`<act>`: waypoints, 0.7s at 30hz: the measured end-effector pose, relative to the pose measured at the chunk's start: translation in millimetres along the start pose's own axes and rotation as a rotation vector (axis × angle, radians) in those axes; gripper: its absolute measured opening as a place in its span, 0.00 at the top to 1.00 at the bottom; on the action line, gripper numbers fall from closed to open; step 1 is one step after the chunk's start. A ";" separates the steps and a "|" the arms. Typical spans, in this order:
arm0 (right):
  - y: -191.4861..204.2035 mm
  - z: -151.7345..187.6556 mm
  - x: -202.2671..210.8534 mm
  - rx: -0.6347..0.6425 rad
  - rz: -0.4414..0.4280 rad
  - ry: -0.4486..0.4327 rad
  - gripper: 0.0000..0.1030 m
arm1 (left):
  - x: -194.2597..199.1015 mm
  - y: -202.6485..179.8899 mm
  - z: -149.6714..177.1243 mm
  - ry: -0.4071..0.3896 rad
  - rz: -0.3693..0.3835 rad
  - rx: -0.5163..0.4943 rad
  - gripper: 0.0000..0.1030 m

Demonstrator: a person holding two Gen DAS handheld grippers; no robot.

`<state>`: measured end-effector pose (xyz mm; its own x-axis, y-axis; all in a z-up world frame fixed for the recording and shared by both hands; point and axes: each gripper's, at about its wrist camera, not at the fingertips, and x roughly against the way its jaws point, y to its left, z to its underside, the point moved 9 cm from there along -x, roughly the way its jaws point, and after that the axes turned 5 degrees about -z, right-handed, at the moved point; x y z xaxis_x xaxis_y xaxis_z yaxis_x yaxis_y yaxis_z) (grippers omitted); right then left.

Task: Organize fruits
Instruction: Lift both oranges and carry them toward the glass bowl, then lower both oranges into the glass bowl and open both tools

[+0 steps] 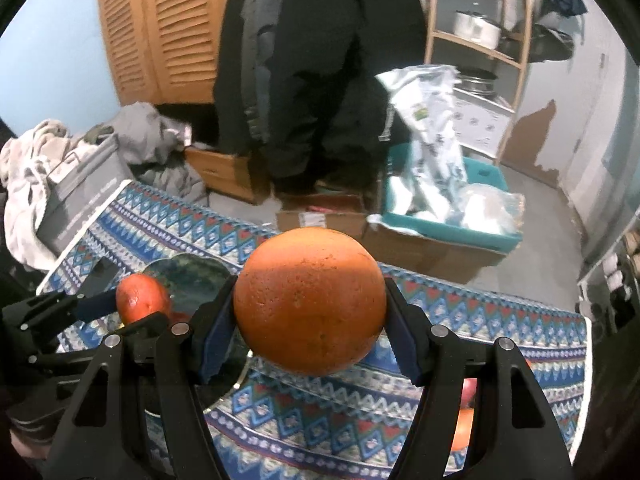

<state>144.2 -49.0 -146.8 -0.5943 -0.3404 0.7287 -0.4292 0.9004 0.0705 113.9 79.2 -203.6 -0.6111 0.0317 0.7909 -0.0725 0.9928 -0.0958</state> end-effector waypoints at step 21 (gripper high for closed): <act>77.1 25.6 -119.5 0.064 -0.121 0.209 0.33 | -69.2 103.0 27.8 0.144 -0.155 0.130 0.55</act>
<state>164.6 54.2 -245.9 -0.3850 -0.3751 0.8432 -0.5352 0.8351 0.1272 126.8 176.0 -285.0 -0.4666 -0.0940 0.8795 -0.2630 0.9641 -0.0365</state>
